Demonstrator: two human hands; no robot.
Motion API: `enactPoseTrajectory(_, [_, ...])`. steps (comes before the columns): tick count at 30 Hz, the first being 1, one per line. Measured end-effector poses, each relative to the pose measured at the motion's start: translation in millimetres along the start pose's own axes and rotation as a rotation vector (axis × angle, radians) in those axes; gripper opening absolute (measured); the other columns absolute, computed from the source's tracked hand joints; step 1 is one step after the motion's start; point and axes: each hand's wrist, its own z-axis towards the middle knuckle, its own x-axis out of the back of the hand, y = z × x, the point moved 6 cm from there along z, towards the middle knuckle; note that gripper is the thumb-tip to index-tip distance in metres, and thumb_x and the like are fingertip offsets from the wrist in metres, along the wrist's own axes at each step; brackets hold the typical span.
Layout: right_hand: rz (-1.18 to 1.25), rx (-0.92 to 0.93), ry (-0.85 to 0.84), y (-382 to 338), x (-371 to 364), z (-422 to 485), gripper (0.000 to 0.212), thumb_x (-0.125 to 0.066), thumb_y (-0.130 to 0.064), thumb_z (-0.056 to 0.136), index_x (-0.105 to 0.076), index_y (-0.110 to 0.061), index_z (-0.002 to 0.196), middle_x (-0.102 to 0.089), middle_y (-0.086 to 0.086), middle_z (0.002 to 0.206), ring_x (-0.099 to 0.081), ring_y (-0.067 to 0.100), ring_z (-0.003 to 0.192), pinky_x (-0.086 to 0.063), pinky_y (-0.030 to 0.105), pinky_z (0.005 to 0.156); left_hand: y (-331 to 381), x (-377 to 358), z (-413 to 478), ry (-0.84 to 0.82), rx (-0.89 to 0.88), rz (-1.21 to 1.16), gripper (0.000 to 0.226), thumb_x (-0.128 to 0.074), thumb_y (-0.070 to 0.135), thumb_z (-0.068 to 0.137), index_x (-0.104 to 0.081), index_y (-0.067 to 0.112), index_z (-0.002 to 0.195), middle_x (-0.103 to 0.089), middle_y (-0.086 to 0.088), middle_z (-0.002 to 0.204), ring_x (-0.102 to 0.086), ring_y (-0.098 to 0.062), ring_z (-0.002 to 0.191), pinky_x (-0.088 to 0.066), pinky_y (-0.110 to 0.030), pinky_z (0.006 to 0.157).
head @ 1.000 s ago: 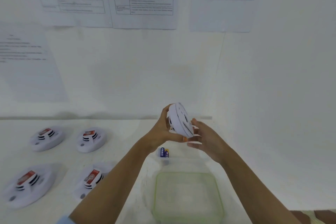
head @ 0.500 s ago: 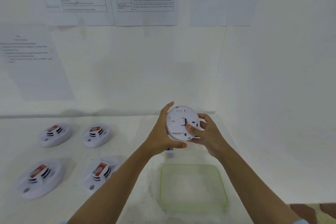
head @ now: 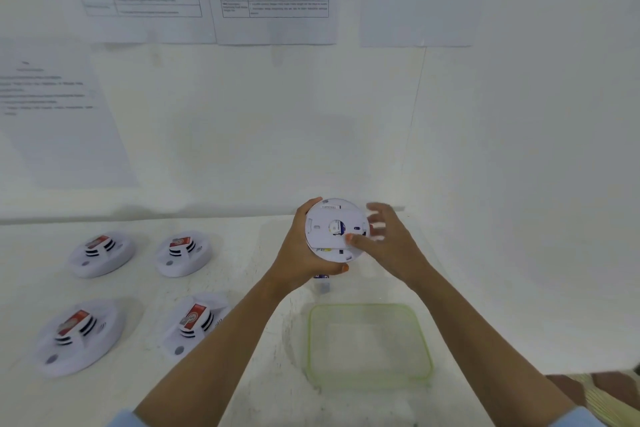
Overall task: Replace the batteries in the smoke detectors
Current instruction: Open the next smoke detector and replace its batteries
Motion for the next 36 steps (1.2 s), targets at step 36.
enactPoseTrajectory(36, [-0.811,0.426,-0.336,-59.6,-21.6,21.0,0.071,-0.079,-0.026,0.066,-0.047,-0.015,0.128,-0.048,-0.002,0.117,-0.046,0.015,0.104,-0.041,0.028,0.088,-0.3,9.2,15.6,-0.139,-0.07,0.019,0.09,-0.079,0.028,0.043,-0.036,0.03,0.122,-0.045,0.012,0.125,-0.05,0.01,0.11,-0.045,-0.009,0.084])
